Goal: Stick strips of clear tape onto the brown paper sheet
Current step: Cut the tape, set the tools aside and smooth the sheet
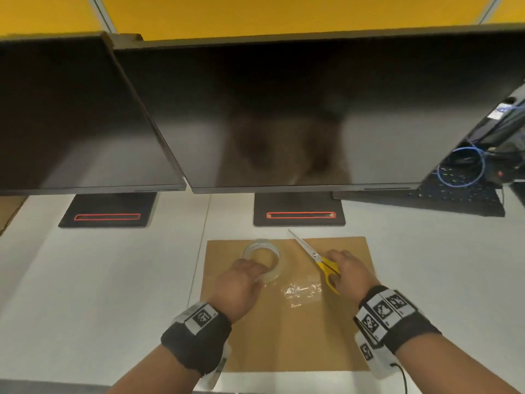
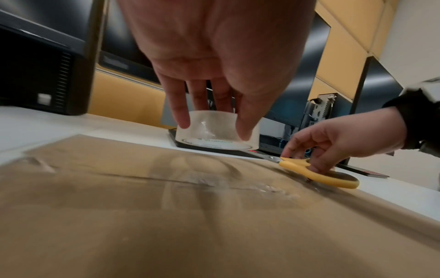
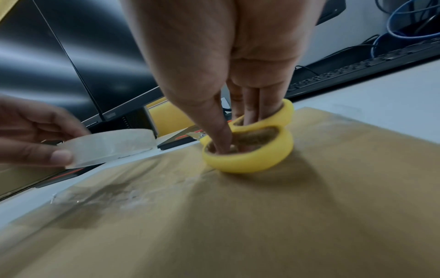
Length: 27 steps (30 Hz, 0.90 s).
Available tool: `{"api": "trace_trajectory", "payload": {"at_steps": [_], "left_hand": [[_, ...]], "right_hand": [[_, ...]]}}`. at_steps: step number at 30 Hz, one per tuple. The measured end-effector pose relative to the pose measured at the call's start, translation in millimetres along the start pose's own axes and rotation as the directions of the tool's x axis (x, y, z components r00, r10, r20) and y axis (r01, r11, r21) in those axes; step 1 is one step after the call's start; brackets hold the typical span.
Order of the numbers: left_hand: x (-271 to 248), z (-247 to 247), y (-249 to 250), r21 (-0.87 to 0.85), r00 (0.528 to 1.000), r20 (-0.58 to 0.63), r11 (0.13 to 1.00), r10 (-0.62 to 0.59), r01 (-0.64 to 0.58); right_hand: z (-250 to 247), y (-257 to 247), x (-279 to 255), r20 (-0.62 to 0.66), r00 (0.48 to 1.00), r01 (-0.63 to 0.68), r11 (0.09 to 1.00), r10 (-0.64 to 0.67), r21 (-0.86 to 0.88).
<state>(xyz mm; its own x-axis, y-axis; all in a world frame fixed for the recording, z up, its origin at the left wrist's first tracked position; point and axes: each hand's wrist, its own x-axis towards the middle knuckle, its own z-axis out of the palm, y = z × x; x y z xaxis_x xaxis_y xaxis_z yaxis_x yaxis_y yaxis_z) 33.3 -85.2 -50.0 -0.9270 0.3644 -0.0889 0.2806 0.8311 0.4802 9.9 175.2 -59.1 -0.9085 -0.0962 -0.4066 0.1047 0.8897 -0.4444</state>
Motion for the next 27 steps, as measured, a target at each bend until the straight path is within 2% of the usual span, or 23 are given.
{"api": "trace_trajectory", "payload": {"at_steps": [9,13,20,27], "left_hand": [[24,33,42,0.043,0.985,0.074,0.986,0.159,-0.162],[39,45,67,0.031,0.966,0.116,0.971,0.23,-0.235],[65,74,112,0.045,0.923,0.134,0.929,0.36,-0.368],[85,93,150,0.034,0.899,0.175,0.911,0.4,-0.412]], "right_hand": [[-8,31,-18,-0.071,0.989,-0.121,0.989,0.127,0.085],[-18,54,-26,-0.125,0.972,-0.187,0.977,0.199,0.104],[-27,94,-43,-0.195,0.948,-0.231,0.965,0.252,0.126],[-35,128,-54,-0.189,0.932,-0.283,0.947,0.309,0.149]]}}
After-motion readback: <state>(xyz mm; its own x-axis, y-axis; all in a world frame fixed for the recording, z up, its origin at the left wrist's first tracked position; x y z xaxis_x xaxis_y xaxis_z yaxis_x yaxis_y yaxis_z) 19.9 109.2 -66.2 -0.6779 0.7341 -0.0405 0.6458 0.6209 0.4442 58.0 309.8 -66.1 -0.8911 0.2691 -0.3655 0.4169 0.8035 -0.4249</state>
